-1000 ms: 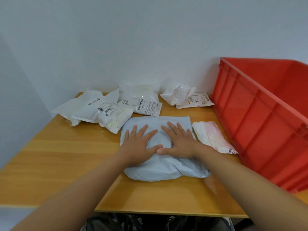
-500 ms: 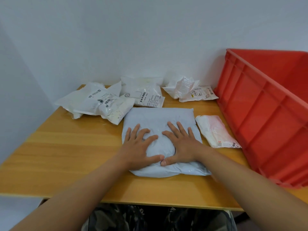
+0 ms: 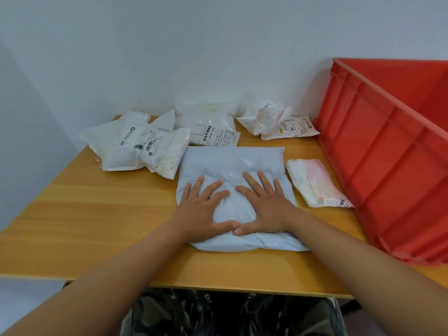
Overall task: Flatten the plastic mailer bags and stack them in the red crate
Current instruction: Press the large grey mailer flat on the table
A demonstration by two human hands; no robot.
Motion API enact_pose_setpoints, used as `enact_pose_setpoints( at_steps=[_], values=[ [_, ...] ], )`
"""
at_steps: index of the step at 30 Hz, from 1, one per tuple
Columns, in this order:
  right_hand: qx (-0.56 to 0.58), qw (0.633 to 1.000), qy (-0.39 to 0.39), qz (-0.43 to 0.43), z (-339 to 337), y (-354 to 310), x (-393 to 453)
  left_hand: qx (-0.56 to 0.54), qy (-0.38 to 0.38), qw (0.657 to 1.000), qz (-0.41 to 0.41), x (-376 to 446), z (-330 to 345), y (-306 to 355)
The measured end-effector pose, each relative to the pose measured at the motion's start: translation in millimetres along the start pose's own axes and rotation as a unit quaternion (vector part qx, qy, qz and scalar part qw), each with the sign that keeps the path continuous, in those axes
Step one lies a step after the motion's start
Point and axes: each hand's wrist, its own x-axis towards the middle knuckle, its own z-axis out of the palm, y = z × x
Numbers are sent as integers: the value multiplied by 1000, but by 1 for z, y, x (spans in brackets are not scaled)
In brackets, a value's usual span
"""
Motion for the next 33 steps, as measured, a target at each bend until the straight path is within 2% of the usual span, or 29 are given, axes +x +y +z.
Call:
enact_pose_setpoints(
  at_steps=[24, 33],
  values=[
    [-11, 1000, -4, 0, 3, -1, 3, 26, 21, 999, -2, 2, 7, -2],
    [-23, 1000, -10, -1, 3, 0, 5, 32, -1, 999, -6, 3, 7, -2]
  ],
)
